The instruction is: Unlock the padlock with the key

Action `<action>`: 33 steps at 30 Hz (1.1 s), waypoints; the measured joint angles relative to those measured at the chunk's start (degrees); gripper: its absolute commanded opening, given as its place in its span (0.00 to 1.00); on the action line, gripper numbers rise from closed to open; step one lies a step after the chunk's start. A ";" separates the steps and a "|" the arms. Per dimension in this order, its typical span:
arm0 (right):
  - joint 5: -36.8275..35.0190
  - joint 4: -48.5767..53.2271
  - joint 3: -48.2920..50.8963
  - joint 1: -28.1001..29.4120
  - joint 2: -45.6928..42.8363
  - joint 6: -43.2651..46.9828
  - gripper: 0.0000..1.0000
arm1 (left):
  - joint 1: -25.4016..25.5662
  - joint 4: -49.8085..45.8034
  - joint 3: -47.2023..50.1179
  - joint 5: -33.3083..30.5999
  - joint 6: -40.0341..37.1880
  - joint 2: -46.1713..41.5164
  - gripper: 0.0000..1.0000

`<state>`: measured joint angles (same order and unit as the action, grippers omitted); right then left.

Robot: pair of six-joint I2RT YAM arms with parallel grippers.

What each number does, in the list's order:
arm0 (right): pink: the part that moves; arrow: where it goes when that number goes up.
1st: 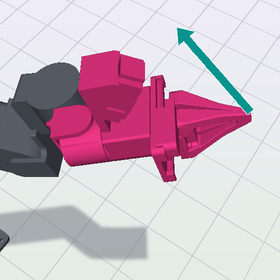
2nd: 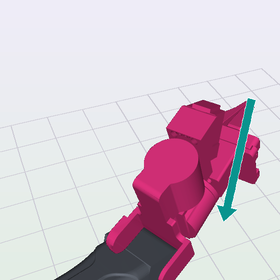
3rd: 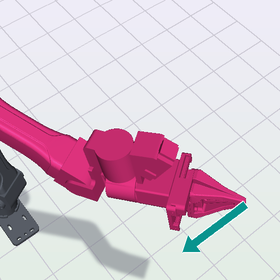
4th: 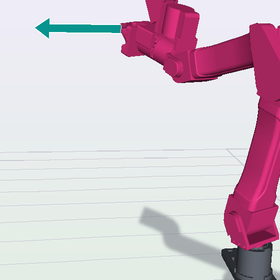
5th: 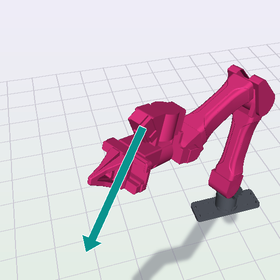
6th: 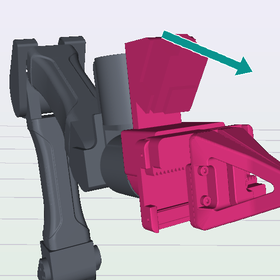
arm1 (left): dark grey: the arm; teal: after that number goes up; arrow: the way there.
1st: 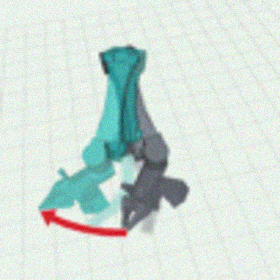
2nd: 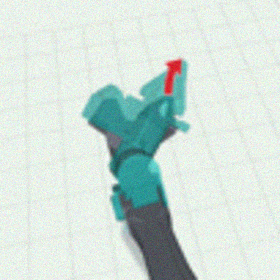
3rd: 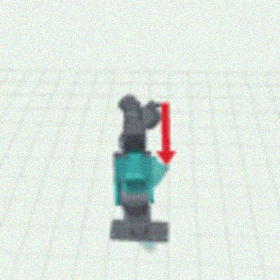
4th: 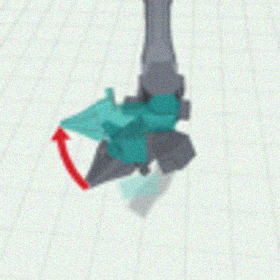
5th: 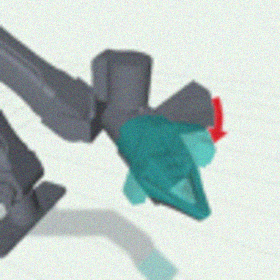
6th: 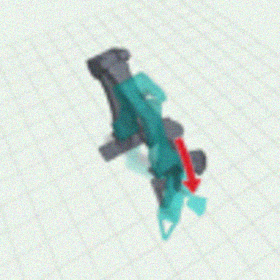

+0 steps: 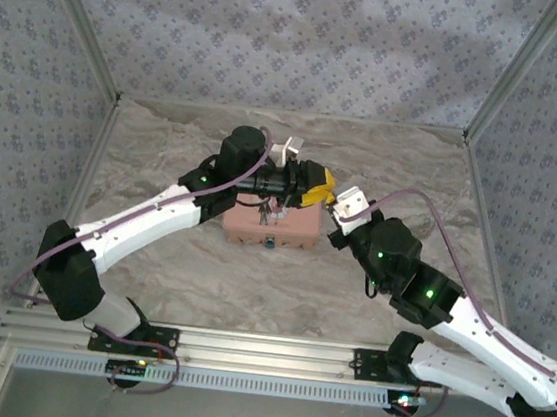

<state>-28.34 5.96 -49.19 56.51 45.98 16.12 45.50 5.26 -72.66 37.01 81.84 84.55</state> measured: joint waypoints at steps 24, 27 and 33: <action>-16.79 -9.05 3.78 9.57 3.06 15.34 0.00 | -0.94 1.31 0.28 1.09 2.34 0.74 0.00; -17.46 -9.16 4.20 10.08 3.26 16.24 0.01 | -1.11 1.38 0.92 1.33 2.29 0.66 0.00; -17.07 -6.71 4.24 10.27 3.02 14.08 0.34 | -1.75 0.87 1.38 1.46 1.16 0.20 0.00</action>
<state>-45.41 -0.75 -44.95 66.78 48.99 30.20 43.75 6.13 -71.29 38.48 83.00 84.75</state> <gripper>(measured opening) 0.259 0.043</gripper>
